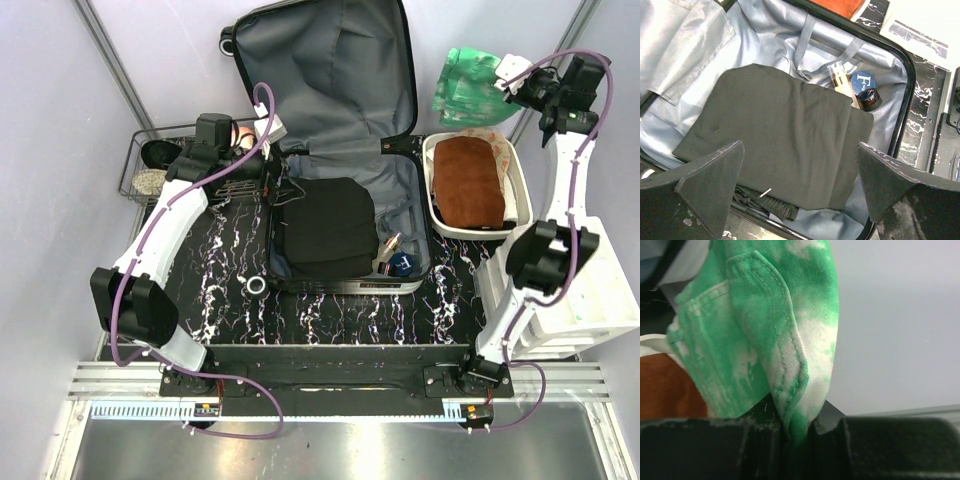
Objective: Open, take out, and arrange the luggage
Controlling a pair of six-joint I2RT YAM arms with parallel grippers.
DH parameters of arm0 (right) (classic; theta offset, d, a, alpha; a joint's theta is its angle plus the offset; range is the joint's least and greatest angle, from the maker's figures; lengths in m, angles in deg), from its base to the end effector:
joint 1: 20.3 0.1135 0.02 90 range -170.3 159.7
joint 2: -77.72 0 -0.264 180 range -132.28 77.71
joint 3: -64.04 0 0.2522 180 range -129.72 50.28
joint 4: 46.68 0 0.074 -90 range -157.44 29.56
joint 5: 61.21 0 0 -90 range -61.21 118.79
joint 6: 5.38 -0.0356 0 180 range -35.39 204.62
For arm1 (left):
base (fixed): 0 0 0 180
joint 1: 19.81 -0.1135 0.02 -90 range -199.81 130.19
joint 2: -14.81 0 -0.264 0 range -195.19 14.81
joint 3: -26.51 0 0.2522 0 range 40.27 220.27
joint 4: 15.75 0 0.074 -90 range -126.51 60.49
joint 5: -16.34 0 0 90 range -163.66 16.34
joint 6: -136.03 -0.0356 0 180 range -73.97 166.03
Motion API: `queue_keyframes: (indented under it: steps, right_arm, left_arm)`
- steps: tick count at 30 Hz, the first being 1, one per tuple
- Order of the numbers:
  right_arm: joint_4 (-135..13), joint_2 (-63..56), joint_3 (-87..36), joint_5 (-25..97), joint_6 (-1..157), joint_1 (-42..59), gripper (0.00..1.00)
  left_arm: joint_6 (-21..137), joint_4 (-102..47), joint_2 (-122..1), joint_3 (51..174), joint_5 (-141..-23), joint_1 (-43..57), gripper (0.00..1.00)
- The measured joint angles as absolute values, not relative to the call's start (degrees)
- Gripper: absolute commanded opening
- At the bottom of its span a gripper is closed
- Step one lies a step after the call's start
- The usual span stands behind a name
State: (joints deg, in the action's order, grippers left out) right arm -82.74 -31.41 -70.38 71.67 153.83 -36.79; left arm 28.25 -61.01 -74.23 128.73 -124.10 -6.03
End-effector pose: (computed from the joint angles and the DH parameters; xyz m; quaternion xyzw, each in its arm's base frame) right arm 0.4219 -0.0996 0.4520 -0.5272 0.5390 -0.1972 0.6266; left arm 0.3266 -0.1084 0.3836 0.4138 0.7056 -0.3573 0.4508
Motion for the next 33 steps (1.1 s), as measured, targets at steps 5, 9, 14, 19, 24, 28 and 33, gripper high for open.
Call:
queue_keyframes:
  steps: [5,9,14,19,24,28,33]
  right_arm:
    - [-81.1,-48.2,-85.9,76.1,155.3,-37.4,0.00]
    - [-83.0,-54.9,-89.9,78.4,159.6,-37.4,0.00]
    - [-86.7,-49.9,-74.5,80.2,171.3,-37.5,0.00]
    - [-92.2,-40.6,-57.6,80.3,183.0,-38.1,0.00]
    - [-95.9,-34.3,-51.6,80.2,189.1,-38.6,0.00]
    - [-99.8,-30.4,-49.0,79.6,193.4,-39.1,0.09]
    - [-105.3,-27.5,-46.2,77.9,196.3,-39.6,0.75]
  left_arm:
    - [28.8,-61.1,-76.5,128.7,-124.2,-6.0,0.99]
    - [29.0,-61.6,-77.2,128.7,-124.1,-6.1,0.99]
    - [29.0,-61.6,-77.2,128.6,-124.1,-6.2,0.99]
    - [29.0,-61.5,-77.2,128.6,-124.1,-6.2,0.99]
    - [28.9,-61.6,-77.2,128.6,-124.3,-6.2,0.99]
    - [28.9,-61.6,-77.2,128.6,-124.4,-6.2,0.99]
    - [28.9,-61.6,-77.2,128.6,-124.5,-6.2,0.99]
